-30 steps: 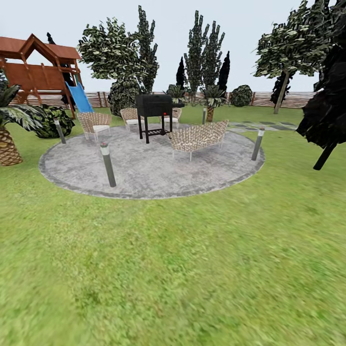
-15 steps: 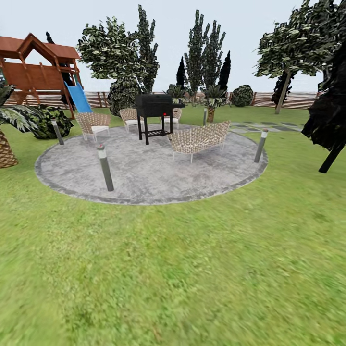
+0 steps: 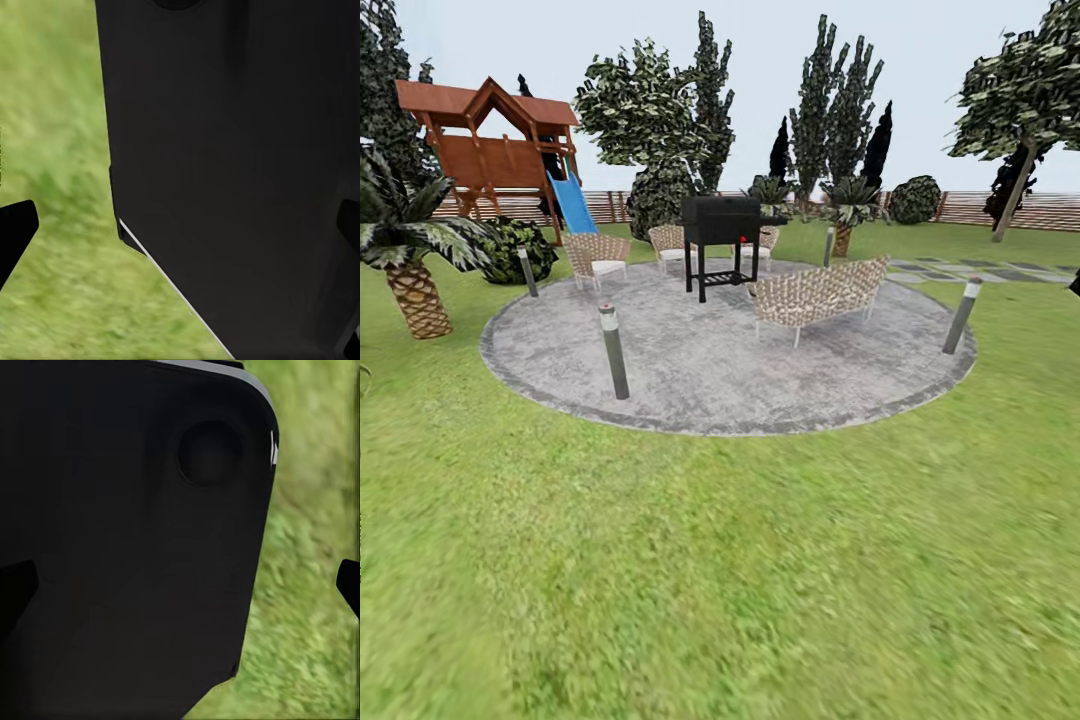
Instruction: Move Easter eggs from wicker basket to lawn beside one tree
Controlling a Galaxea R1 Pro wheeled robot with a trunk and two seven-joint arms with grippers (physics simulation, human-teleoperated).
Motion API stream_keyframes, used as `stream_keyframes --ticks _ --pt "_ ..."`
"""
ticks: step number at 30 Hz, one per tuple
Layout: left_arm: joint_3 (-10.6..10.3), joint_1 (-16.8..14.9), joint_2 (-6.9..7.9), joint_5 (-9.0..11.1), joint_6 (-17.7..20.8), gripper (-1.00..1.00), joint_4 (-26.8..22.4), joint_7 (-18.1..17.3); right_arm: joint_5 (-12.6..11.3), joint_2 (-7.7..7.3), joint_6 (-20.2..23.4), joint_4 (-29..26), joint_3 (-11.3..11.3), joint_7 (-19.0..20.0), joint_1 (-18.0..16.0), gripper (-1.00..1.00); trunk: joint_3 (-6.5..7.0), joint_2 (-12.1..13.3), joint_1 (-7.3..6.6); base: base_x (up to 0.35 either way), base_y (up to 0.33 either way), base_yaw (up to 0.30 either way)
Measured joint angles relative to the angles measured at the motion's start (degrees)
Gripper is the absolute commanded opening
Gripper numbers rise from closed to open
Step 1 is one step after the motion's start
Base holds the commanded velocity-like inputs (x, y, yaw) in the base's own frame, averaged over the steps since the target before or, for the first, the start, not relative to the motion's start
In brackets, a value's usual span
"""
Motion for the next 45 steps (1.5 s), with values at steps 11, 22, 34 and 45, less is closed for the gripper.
stream_keyframes --ticks 11,22,34,45 --pt "0.0 0.0 0.00 0.0 0.0 1.00 0.0 0.0 0.6 -0.33 0.0 0.0 0.1 0.0 0.0 1.00 0.00 0.0 0.00 0.325 0.000 0.010" --pt "0.0 0.0 0.00 0.0 0.0 1.00 0.0 0.0 0.4 -0.41 0.0 -0.2 -0.1 0.0 0.0 1.00 0.00 0.0 0.00 0.325 0.000 0.000" --pt "0.0 0.0 0.00 0.0 0.0 1.00 0.0 0.0 0.4 -0.40 0.0 -0.2 -0.1 0.0 0.0 1.00 0.00 0.0 0.00 0.325 0.000 0.000" --pt "0.0 0.0 0.00 0.0 0.0 1.00 0.0 0.0 0.4 -0.44 0.0 -0.2 -0.1 0.0 0.0 1.00 0.00 0.0 0.00 0.325 0.000 0.000"
